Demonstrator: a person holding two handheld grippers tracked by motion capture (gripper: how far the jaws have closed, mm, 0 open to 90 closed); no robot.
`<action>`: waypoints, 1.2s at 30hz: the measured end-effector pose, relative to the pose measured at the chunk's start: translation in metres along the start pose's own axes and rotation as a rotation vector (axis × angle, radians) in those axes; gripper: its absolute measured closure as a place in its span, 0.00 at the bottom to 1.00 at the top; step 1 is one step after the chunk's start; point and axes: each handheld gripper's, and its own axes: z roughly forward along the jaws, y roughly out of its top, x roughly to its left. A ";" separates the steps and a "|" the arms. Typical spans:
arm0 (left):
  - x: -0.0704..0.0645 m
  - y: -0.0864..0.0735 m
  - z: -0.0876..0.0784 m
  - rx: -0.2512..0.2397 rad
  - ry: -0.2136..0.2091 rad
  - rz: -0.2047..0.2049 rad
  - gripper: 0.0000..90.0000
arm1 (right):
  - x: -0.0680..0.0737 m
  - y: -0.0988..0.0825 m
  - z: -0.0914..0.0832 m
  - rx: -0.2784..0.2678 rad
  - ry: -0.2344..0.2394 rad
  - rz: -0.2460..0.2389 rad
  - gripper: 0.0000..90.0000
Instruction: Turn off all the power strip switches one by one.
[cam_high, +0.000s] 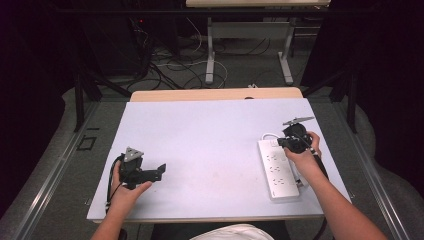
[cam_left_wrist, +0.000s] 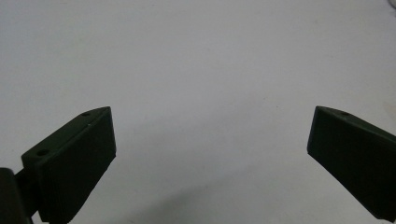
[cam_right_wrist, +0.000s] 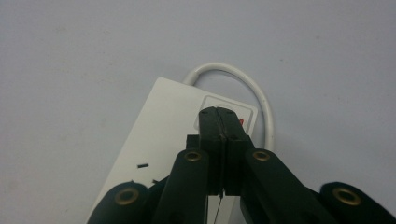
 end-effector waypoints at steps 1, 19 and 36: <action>0.000 0.000 0.000 0.000 0.000 0.000 0.01 | 0.000 0.000 0.000 0.000 0.000 0.000 1.00; 0.001 0.000 0.002 0.011 -0.002 0.001 0.01 | -0.008 0.011 0.031 0.079 -0.002 0.046 1.00; 0.001 -0.001 0.004 0.012 0.003 -0.002 0.01 | -0.007 0.014 0.042 0.133 -0.012 0.050 1.00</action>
